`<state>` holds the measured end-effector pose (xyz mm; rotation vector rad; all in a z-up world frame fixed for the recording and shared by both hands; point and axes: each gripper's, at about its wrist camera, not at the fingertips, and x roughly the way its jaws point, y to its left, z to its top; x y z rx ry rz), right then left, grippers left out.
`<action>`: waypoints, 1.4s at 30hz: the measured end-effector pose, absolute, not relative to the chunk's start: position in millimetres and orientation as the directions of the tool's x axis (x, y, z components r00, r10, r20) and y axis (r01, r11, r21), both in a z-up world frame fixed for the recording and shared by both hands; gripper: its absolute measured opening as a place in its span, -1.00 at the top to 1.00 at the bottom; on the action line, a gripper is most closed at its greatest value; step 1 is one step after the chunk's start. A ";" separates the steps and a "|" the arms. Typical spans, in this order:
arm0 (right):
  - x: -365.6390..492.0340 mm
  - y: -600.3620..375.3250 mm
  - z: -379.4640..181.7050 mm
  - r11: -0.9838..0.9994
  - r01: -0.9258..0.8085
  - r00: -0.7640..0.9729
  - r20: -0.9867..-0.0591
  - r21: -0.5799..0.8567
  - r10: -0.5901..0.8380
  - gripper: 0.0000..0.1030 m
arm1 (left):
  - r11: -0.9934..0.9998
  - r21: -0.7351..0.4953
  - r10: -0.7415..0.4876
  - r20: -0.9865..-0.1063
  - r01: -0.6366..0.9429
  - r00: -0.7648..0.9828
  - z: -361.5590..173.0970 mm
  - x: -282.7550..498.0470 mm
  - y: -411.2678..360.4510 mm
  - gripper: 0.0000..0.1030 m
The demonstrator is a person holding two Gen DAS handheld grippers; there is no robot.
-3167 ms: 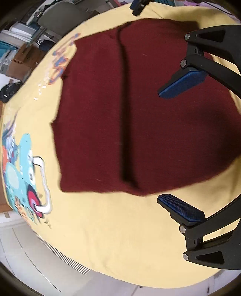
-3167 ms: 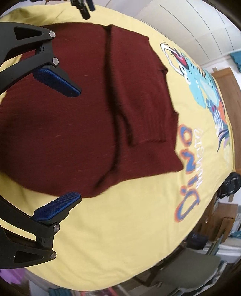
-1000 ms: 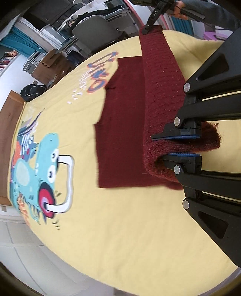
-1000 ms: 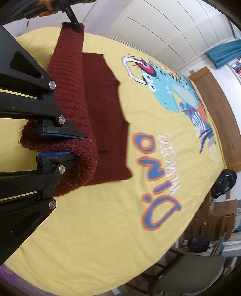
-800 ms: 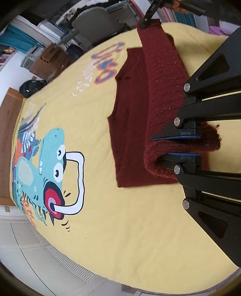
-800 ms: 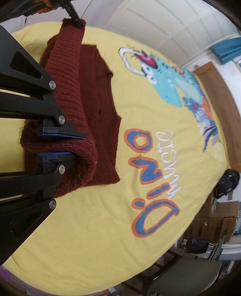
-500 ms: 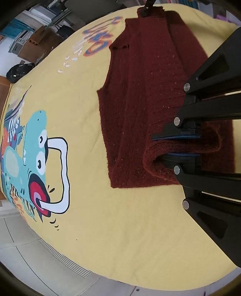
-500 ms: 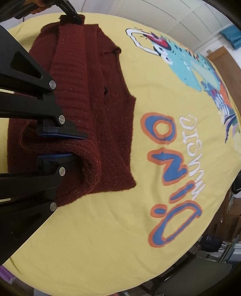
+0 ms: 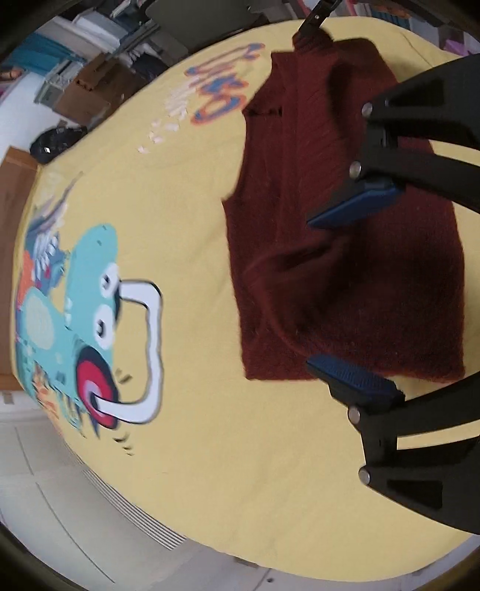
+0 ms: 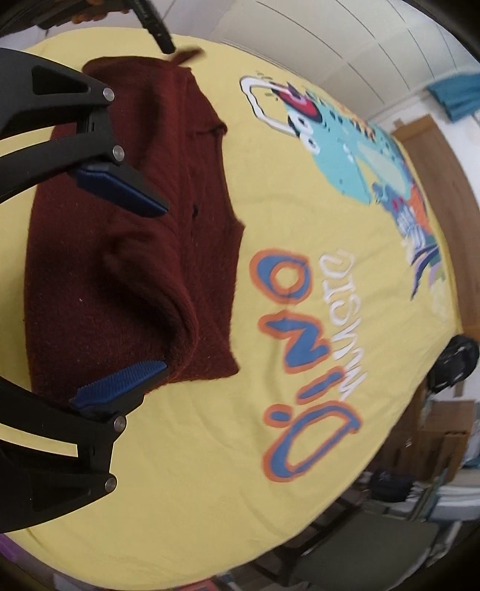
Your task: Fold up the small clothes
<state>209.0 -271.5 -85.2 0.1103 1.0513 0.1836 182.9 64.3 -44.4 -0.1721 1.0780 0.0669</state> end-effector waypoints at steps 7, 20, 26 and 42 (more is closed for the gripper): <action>177.2 -234.5 -87.0 0.970 -0.219 0.521 -0.828 0.103 0.206 -0.99 | 0.998 -0.052 -0.022 -0.839 -0.041 0.543 -35.5 160.1 24.0 -0.91; 142.8 -185.0 -178.9 0.956 -0.293 0.453 -0.878 0.016 0.154 -0.99 | 0.999 0.006 -0.009 -0.895 0.032 0.446 -128.2 144.7 -24.1 -0.98; 150.3 -231.8 -184.4 0.978 -0.201 0.461 -0.876 0.054 0.143 -0.99 | 0.999 0.042 0.034 -0.889 0.006 0.456 -136.8 136.3 -1.6 -0.98; 148.8 -270.4 -197.0 0.986 -0.139 0.484 -0.862 0.093 0.150 -0.99 | 1.000 0.011 0.022 -0.879 -0.025 0.476 -147.1 130.8 32.0 -0.99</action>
